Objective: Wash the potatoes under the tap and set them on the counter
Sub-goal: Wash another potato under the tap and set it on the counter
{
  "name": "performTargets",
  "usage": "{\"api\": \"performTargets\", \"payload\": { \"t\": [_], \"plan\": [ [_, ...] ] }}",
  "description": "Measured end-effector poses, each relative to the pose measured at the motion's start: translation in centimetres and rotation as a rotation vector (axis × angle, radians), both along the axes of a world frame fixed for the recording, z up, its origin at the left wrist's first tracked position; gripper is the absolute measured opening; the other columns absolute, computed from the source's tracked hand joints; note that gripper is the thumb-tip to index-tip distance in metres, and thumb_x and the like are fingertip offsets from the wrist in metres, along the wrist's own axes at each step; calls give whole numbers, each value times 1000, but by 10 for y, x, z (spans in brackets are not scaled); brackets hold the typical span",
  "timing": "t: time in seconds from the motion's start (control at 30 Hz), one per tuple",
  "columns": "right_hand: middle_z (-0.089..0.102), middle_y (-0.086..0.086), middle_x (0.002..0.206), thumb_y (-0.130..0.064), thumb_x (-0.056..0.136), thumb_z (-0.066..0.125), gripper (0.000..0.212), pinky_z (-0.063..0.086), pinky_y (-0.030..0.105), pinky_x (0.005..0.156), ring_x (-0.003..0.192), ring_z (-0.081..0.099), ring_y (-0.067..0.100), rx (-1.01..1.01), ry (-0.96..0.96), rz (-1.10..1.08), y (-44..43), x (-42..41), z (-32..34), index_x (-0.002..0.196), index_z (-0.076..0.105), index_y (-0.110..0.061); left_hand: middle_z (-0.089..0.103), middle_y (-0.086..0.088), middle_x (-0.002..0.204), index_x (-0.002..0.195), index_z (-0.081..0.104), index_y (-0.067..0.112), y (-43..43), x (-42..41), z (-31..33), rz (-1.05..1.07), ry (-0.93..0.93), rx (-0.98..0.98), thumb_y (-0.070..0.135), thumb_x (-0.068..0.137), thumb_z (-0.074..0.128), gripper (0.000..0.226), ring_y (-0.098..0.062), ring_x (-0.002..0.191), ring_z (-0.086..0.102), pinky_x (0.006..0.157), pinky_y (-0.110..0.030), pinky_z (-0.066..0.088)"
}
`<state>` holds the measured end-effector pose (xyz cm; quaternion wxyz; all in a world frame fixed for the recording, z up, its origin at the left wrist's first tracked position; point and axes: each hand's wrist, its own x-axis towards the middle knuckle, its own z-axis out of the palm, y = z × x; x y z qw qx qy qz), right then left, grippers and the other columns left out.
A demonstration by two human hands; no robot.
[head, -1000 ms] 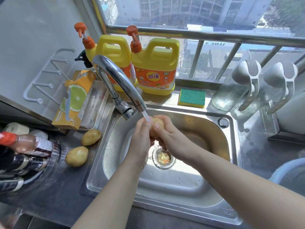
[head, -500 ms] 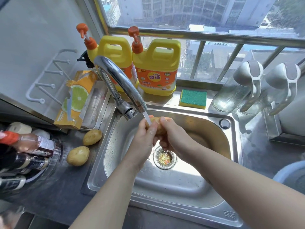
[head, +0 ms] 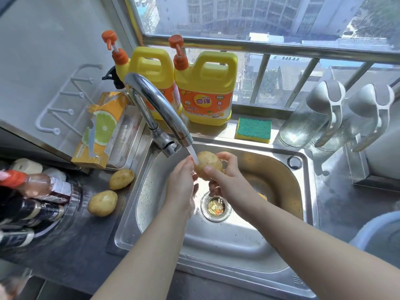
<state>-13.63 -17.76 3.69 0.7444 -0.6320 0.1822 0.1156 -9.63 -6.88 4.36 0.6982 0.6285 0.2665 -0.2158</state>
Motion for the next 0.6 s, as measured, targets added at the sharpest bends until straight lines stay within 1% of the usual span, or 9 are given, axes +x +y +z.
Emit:
{"api": "performTargets", "payload": {
  "t": [0.07,0.13,0.2,0.3,0.33,0.4,0.47,0.53,0.6],
  "plan": [
    [64,1,93,-28,94,67,47,48,33,68,66,53,13,-14,15,10,-3,0,0,125,32,-28,68,6,123,120,67,28,4,-11,-1,-40,10,25,43,104,41,34,-12,111,59,88,-36,46],
    [70,-12,78,-27,96,66,51,50,33,73,63,57,5,-50,9,46,-3,-1,-1,130,29,-27,70,5,119,121,66,26,3,-20,1,-68,20,-32,46,105,39,38,-14,115,61,97,-43,48],
    [71,-15,78,-28,97,65,53,54,36,81,68,62,-2,-128,-14,110,-2,-3,-3,137,30,-29,76,3,97,111,69,21,-2,-26,8,-49,27,-119,41,106,39,36,-13,98,69,90,-45,52],
    [68,-6,109,-29,94,65,57,55,40,91,98,67,10,-344,-84,231,0,-7,-2,141,35,-34,75,-4,84,104,69,14,-6,-21,13,38,66,-232,39,104,43,36,-15,76,73,72,-38,57],
    [67,-5,110,-26,93,65,58,54,36,88,98,66,12,-420,-115,257,-1,-8,-1,141,35,-34,74,-6,80,100,68,11,-7,-18,14,81,94,-268,37,103,46,35,-16,71,73,67,-34,59],
    [63,-10,102,-20,91,67,59,48,27,78,87,62,8,-522,-181,267,-1,-11,0,139,36,-34,68,-8,77,89,66,8,-9,-10,16,134,159,-337,30,100,50,29,-18,63,69,59,-30,57],
    [59,-19,99,-16,89,68,58,43,19,74,82,58,1,-581,-239,259,-2,-13,-2,136,39,-34,65,-8,72,79,64,10,-11,-6,18,139,220,-393,26,98,51,28,-20,62,65,62,-31,55],
    [59,-18,110,-14,87,68,58,40,13,76,89,56,-1,-634,-288,279,-4,-13,-4,136,42,-32,67,-7,66,71,67,12,-11,-6,16,124,279,-443,26,96,52,33,-22,65,62,68,-34,52],
    [58,-13,121,-13,86,68,58,39,11,80,98,54,1,-644,-307,310,-6,-11,-6,136,44,-29,69,-7,68,74,71,11,-11,-8,16,102,292,-458,29,98,52,36,-22,69,65,68,-34,54]
  ]
}}
